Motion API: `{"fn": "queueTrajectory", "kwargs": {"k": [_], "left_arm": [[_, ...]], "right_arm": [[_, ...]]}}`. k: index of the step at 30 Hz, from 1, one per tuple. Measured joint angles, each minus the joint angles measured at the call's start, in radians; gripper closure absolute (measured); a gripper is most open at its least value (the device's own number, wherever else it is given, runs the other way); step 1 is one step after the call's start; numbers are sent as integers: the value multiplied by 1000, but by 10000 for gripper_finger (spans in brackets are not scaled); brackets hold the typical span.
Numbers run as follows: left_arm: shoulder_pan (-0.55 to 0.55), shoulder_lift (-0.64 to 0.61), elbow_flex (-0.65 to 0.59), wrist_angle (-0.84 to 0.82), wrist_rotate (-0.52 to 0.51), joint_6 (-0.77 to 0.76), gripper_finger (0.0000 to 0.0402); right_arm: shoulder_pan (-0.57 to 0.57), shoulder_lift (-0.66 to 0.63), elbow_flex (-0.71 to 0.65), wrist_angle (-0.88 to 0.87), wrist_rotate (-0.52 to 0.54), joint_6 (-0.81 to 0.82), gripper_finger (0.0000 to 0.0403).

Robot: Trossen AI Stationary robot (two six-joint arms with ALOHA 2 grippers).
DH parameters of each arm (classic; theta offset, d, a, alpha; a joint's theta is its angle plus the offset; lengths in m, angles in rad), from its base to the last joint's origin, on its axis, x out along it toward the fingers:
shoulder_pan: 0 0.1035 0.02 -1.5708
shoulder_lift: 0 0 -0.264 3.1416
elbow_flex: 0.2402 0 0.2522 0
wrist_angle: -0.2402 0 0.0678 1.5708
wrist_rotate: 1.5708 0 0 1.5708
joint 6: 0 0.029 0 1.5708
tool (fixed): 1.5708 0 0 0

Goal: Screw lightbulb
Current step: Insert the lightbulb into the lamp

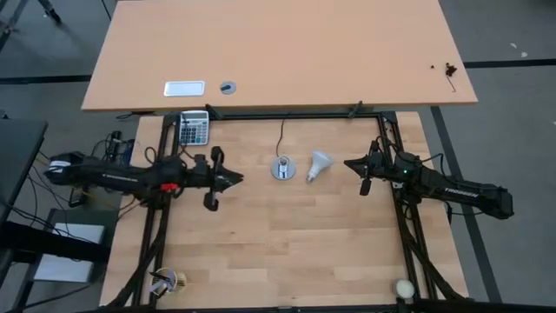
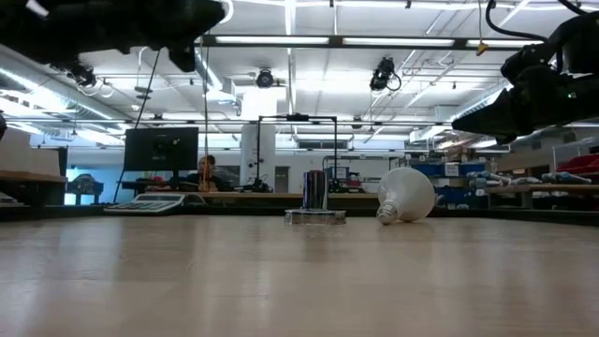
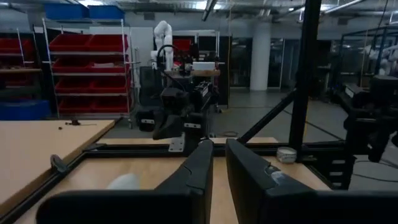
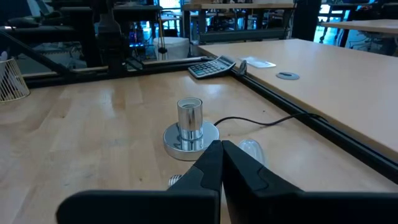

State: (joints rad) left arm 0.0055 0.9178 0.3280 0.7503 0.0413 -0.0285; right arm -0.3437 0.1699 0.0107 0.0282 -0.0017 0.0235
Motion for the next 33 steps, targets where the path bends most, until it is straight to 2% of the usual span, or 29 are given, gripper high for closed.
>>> {"fn": "queueTrajectory", "kwargs": {"k": [11,17,25,29,33], "left_arm": [[0,377,255,-24,-73,-6,263],[0,610,413,-21,-102,-86,228],[0,918,662,-25,-114,-112,217],[1,1021,779,-59,-188,-113,217],[1,1090,893,-202,-293,-68,217]], "right_arm": [[0,0,0,0,0,0,385],[0,0,0,0,0,0,385],[0,0,0,0,0,0,385],[0,0,0,0,0,0,385],[0,0,0,1,0,0,385]]}}
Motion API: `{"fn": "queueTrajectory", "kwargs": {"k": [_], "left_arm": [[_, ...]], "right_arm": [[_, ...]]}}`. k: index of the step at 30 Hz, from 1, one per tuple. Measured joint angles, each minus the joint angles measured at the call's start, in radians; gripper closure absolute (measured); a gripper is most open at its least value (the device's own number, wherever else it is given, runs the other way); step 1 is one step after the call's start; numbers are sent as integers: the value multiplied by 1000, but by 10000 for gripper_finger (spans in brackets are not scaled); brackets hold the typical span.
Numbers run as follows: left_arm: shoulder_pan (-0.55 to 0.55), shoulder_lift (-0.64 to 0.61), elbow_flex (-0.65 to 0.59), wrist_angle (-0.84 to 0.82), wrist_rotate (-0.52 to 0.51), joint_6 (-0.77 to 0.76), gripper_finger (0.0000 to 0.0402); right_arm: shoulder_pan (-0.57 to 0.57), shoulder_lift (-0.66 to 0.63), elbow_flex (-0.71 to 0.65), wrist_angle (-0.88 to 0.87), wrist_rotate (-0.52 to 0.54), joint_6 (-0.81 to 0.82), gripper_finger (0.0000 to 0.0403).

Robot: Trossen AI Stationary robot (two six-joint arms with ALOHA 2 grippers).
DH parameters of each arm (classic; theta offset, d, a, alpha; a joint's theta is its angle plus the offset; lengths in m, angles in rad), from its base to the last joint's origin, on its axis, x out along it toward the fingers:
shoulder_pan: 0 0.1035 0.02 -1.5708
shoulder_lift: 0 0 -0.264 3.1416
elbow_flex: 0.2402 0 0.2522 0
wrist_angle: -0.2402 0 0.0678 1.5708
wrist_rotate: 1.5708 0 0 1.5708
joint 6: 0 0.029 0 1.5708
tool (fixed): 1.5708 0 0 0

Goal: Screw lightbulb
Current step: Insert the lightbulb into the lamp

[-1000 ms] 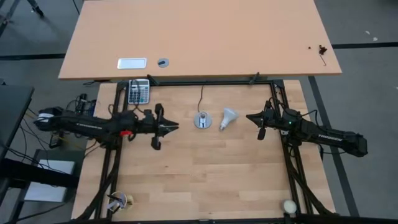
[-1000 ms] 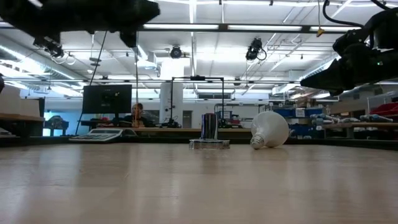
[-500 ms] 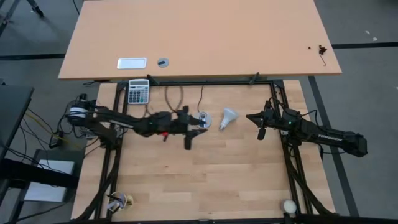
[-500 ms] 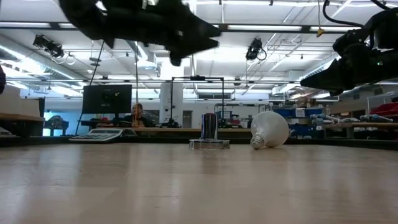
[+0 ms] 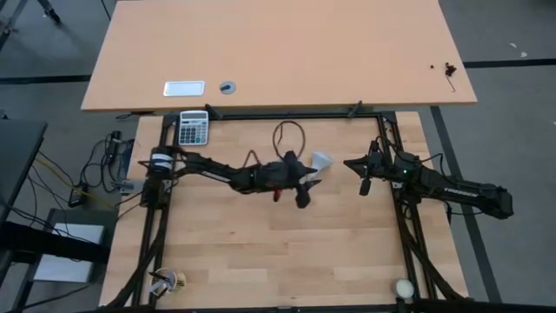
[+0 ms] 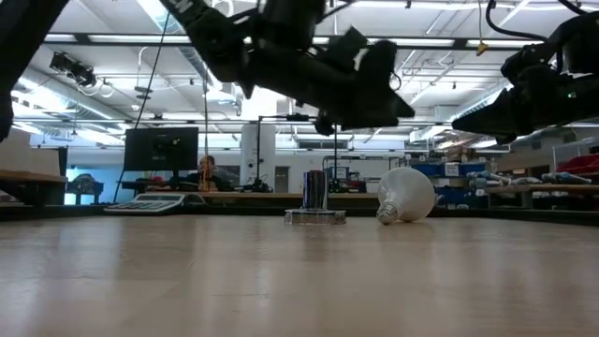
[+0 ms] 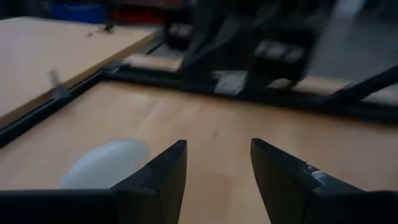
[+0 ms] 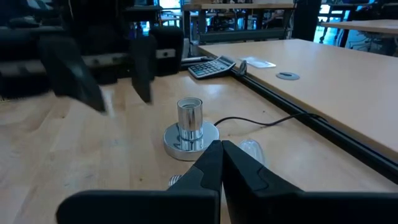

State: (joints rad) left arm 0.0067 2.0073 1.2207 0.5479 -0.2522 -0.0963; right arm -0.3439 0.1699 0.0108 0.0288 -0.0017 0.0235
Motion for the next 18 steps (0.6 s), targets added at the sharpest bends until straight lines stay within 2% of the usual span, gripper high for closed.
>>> {"fn": "queueTrajectory", "kwargs": {"k": [5,10,18], "left_arm": [[0,65,123,-173,-53,10,217],[4,102,189,-307,-174,5,217],[57,116,199,-356,-183,-151,217]], "right_arm": [[0,0,0,5,0,0,385],[0,0,0,9,0,0,385],[0,0,0,27,0,0,385]]}}
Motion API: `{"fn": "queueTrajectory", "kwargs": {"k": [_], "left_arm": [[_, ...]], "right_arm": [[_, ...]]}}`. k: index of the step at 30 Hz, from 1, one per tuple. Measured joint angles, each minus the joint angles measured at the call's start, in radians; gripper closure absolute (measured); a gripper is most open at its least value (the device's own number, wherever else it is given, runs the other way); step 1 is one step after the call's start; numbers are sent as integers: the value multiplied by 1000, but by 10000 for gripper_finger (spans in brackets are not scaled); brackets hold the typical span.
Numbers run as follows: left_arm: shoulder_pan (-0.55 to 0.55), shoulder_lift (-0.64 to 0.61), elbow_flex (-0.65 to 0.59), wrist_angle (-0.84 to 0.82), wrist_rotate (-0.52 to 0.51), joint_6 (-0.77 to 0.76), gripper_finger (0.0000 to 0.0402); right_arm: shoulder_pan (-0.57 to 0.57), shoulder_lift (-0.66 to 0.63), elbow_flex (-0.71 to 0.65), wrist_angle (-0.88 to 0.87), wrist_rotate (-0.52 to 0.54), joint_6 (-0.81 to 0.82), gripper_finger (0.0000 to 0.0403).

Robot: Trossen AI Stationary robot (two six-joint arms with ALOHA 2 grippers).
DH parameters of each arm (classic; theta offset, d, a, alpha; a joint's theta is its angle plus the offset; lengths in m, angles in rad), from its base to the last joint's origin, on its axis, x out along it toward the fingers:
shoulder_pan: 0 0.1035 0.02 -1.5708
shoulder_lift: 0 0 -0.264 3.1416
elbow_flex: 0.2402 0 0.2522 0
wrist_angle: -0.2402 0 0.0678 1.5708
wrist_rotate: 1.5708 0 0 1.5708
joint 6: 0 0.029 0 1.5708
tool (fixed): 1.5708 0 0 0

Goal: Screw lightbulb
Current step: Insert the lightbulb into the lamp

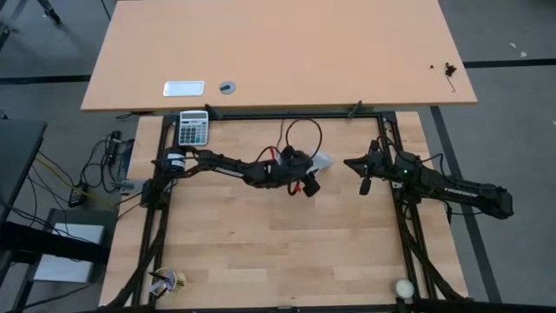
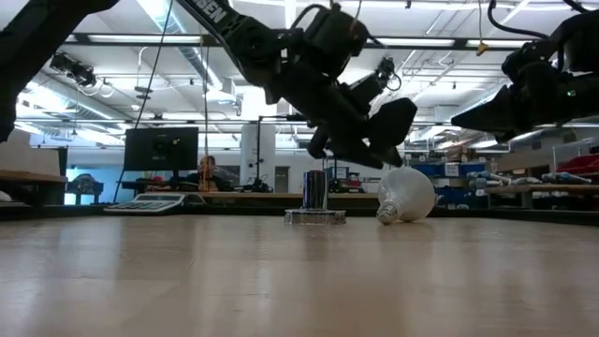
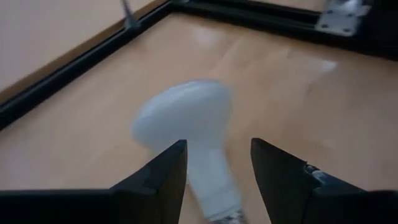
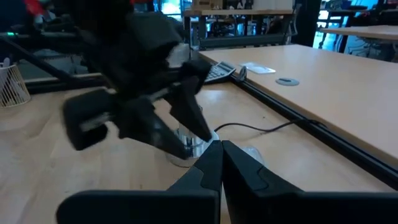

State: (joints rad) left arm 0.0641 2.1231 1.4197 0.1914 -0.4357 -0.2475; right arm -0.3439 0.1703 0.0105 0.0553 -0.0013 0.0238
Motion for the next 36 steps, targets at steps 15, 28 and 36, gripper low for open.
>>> {"fn": "queueTrajectory", "kwargs": {"k": [15,28,36], "left_arm": [[33,15,-2,2,181,-116,217],[38,40,1,21,154,-98,217],[40,39,0,-39,112,-30,217]], "right_arm": [[0,0,0,19,0,0,385],[0,0,0,25,0,0,385],[0,0,0,26,0,0,385]]}}
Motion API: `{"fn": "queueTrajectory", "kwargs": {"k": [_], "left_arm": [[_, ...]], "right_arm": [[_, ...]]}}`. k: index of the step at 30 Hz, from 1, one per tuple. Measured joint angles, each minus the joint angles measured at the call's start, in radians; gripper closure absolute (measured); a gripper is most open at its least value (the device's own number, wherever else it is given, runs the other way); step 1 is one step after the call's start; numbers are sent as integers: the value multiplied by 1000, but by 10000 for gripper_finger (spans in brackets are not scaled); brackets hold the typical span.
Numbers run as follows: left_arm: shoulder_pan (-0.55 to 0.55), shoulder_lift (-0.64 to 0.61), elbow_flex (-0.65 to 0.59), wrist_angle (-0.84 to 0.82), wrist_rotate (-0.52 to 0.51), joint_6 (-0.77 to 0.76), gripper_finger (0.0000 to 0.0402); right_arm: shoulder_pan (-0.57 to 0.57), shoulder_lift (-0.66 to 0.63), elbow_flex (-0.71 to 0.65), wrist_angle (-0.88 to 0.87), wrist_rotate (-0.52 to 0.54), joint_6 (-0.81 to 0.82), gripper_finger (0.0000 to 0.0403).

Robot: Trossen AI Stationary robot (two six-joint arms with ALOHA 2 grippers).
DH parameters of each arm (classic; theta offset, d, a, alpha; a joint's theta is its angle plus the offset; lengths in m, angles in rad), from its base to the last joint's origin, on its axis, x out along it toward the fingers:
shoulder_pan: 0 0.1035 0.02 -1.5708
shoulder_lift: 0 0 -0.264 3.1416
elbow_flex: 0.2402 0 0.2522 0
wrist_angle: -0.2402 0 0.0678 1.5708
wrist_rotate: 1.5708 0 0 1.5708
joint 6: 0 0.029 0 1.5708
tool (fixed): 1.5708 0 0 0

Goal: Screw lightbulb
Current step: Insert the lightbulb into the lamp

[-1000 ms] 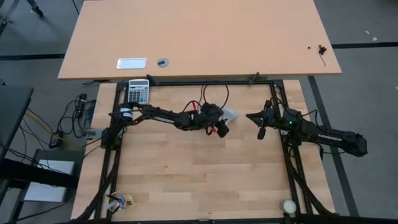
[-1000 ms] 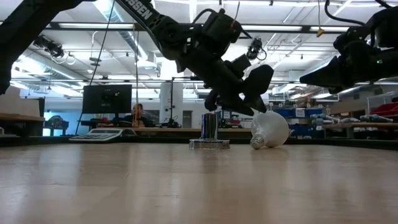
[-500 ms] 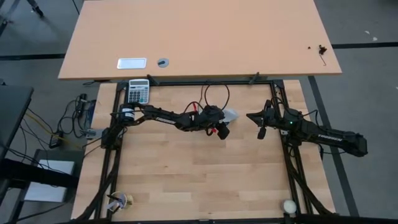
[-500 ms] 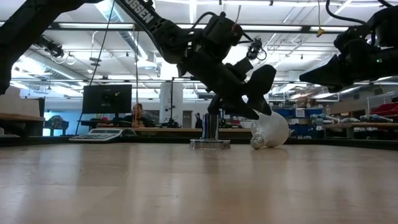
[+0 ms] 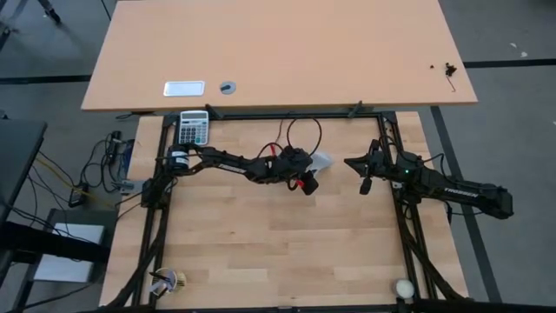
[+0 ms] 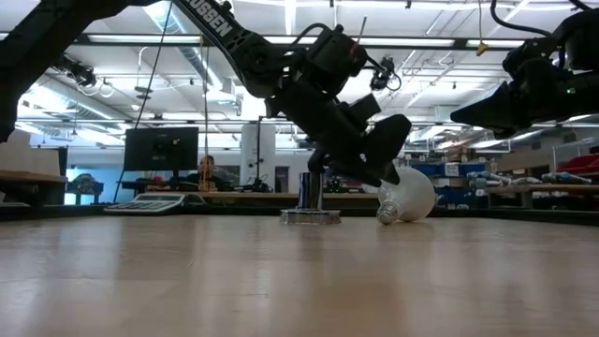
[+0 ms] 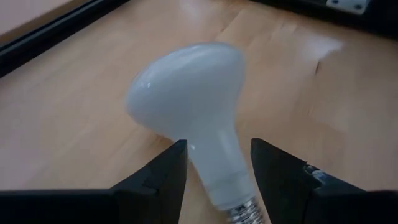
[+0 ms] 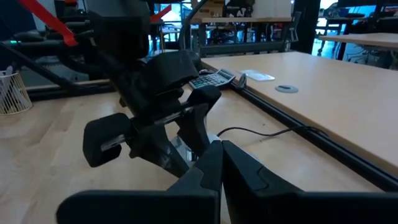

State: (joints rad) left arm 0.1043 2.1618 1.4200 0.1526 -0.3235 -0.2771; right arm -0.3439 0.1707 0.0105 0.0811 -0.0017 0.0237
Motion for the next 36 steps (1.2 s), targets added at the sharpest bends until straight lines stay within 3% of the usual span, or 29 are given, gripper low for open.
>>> {"fn": "queueTrajectory", "kwargs": {"k": [7,12,18,26,36], "left_arm": [[8,-21,-4,-21,17,16,217],[-3,-27,29,6,187,-130,217],[-58,-25,40,0,-7,-151,217],[-82,-25,42,-52,79,-150,218],[-48,-25,42,-298,-17,-122,218]], "right_arm": [[0,0,0,0,0,0,385],[0,0,0,0,0,0,385],[0,0,0,0,0,0,385],[0,0,0,0,0,0,385],[0,0,0,0,0,0,385]]}}
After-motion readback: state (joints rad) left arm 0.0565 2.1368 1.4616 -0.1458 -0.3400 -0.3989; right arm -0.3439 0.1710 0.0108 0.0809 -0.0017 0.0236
